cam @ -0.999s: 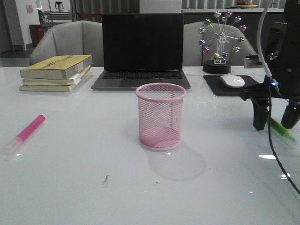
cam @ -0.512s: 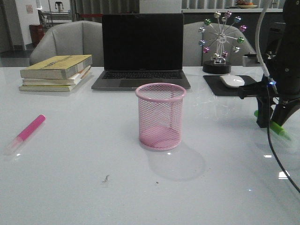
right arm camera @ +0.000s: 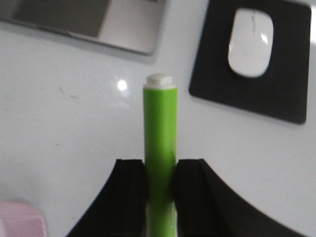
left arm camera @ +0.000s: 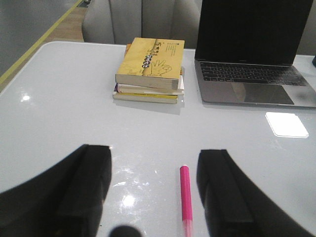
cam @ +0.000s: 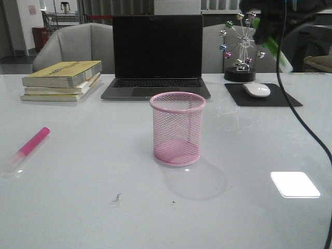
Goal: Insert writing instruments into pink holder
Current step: 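Lift the green marker and carry it over the pink holder, then lower the green marker into the holder and open the right gripper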
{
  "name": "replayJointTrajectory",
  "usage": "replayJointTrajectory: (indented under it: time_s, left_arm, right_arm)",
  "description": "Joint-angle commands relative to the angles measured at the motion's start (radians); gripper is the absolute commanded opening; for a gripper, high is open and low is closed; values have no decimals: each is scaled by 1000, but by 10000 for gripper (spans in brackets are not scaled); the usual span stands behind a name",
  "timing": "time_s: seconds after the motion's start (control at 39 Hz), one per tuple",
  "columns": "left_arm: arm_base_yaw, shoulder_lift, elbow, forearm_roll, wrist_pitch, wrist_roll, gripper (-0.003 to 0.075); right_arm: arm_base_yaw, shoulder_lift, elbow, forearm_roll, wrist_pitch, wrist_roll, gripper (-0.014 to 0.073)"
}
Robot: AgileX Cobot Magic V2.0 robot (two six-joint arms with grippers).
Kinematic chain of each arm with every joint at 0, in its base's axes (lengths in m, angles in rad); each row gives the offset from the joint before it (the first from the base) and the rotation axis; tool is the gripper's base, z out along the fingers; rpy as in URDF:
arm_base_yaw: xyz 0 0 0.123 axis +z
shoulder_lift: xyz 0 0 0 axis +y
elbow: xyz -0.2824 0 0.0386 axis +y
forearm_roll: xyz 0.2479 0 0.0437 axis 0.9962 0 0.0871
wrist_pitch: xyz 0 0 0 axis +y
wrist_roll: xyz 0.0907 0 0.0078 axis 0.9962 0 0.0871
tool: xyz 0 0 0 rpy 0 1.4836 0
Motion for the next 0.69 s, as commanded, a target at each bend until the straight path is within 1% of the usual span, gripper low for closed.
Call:
replayJointTrajectory:
  time_s: [0.0, 0.08, 0.15, 0.2, 0.33, 0.44, 0.56, 0.67]
  left_arm:
    - [1, 0, -35, -12, -69, -11, 455]
    - [1, 0, -35, -12, -67, -11, 455]
    - [1, 0, -35, -12, -67, -11, 455]
    - [1, 0, -35, -12, -67, -11, 455]
    - [1, 0, -35, -12, -67, -11, 455]
    - [1, 0, -35, -12, -67, -11, 455]
    - [1, 0, -35, -12, -67, -11, 455]
    - [1, 0, -35, -12, -67, -11, 455]
  right_arm:
    - [56, -134, 61, 6, -195, -6, 29]
    - [108, -193, 160, 25, -328, -6, 29]
    - [178, -225, 269, 28, -541, -6, 29]
    - [223, -225, 328, 28, -678, -6, 29]
    - [313, -188, 422, 28, -933, 2, 29]
    - [340, -120, 455, 28, -1045, 2, 29]
    - [340, -37, 456, 28, -1107, 2, 29]
    - [341, -4, 456, 27, -1142, 2, 29]
